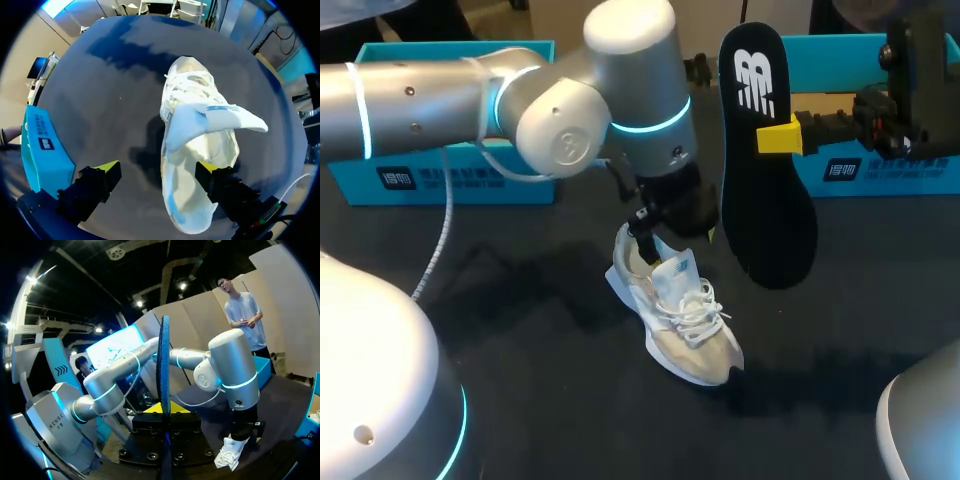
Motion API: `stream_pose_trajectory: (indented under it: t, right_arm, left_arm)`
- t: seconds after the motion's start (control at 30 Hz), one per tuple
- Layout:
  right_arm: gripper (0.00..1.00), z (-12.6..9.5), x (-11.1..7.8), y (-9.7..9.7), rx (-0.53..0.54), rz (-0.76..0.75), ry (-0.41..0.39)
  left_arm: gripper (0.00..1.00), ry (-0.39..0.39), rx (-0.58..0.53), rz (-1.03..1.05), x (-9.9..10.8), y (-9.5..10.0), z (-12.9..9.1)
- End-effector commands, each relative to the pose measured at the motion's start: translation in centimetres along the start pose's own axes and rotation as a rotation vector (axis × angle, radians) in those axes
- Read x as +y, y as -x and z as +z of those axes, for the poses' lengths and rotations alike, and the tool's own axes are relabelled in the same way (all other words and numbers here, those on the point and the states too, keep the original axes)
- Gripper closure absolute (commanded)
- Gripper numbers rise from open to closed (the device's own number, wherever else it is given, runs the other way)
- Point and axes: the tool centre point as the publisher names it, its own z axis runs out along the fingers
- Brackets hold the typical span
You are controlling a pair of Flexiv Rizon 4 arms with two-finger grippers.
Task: Take the shoe out of the shoebox, open the shoe tongue, remove and reinsert the insole, then place the shoe into the shoebox
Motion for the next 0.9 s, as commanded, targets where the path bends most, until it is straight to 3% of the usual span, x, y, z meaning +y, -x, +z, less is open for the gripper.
stream_pose_trajectory:
  t: [0.03, 0.63, 0.83, 0.9]
  right_arm:
    - [1.00, 0.3, 0.2, 0.2, 0.003, 0.000, -0.003]
    - [1.00, 0.3, 0.2, 0.2, 0.003, 0.000, -0.003]
    - [1.00, 0.3, 0.2, 0.2, 0.003, 0.000, -0.003]
    - [1.00, 0.3, 0.2, 0.2, 0.003, 0.000, -0.003]
  left_arm:
    - [0.00, -0.010, 0.000, 0.020, 0.0, -0.1, 0.6]
    - [0.01, -0.039, 0.005, 0.161, -0.2, 0.2, 1.3]
    - [0.30, -0.027, 0.042, 0.128, -0.5, 0.3, 1.7]
    - [0.32, -0.032, 0.057, 0.100, -0.5, 0.1, 1.7]
